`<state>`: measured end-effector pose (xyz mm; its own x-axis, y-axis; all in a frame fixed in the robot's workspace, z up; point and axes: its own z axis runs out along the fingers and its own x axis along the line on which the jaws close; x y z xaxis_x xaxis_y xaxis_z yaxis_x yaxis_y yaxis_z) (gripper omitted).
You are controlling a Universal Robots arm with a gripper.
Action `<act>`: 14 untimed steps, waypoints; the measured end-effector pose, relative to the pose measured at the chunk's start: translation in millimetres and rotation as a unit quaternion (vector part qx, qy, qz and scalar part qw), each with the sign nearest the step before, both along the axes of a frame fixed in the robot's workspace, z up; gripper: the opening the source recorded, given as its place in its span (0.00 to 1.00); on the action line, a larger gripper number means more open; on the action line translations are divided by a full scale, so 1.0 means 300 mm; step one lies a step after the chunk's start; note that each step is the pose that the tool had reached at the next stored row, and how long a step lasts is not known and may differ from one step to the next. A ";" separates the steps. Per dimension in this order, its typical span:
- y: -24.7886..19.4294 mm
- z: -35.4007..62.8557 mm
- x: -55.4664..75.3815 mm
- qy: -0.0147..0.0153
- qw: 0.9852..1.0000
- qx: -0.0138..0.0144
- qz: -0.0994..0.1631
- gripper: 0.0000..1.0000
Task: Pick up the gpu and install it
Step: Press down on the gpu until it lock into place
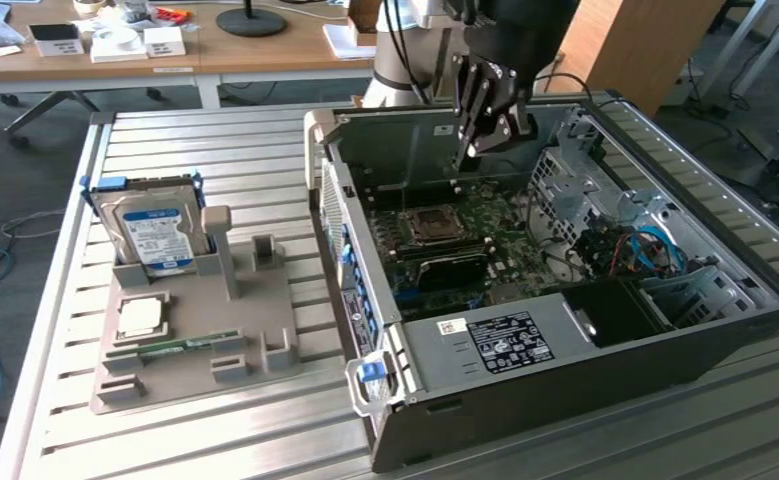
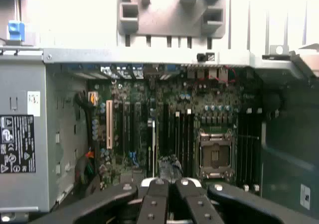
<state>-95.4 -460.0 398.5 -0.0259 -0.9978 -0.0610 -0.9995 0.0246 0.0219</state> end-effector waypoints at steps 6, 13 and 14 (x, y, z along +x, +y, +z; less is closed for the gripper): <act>0.000 -0.024 0.000 -0.001 1.000 -0.001 0.000 0.11; 0.000 -0.065 0.000 -0.002 1.000 -0.003 0.000 0.11; 0.000 -0.066 0.000 -0.002 1.000 -0.003 0.000 0.11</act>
<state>-95.4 -460.0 378.8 -0.0257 -0.9981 -0.0552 -0.9995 0.0248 0.0171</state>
